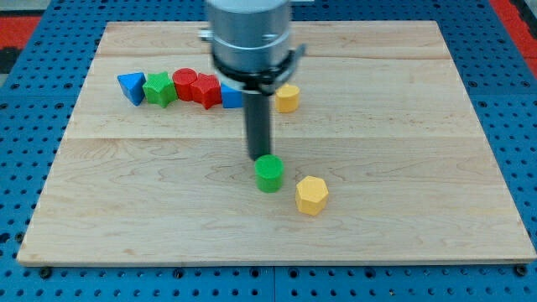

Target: Keep green circle and yellow hexagon at bottom center

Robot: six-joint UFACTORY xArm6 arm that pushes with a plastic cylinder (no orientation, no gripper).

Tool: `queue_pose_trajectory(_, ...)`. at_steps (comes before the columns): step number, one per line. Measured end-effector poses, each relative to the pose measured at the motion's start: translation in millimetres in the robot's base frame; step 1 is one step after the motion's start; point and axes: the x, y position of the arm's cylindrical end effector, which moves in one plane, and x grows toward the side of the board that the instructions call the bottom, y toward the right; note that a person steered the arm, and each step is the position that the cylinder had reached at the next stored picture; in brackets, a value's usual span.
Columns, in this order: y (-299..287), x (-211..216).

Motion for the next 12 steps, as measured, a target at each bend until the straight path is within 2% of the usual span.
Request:
queue_pose_trajectory(1,26,21)
queue_pose_trajectory(2,27,38)
queue_pose_trajectory(4,34,42)
queue_pose_trajectory(5,110,31)
queue_pose_trajectory(6,167,81)
queue_pose_trajectory(7,155,141)
queue_pose_trajectory(8,95,141)
queue_pose_trajectory(9,86,118)
queue_pose_trajectory(12,73,116)
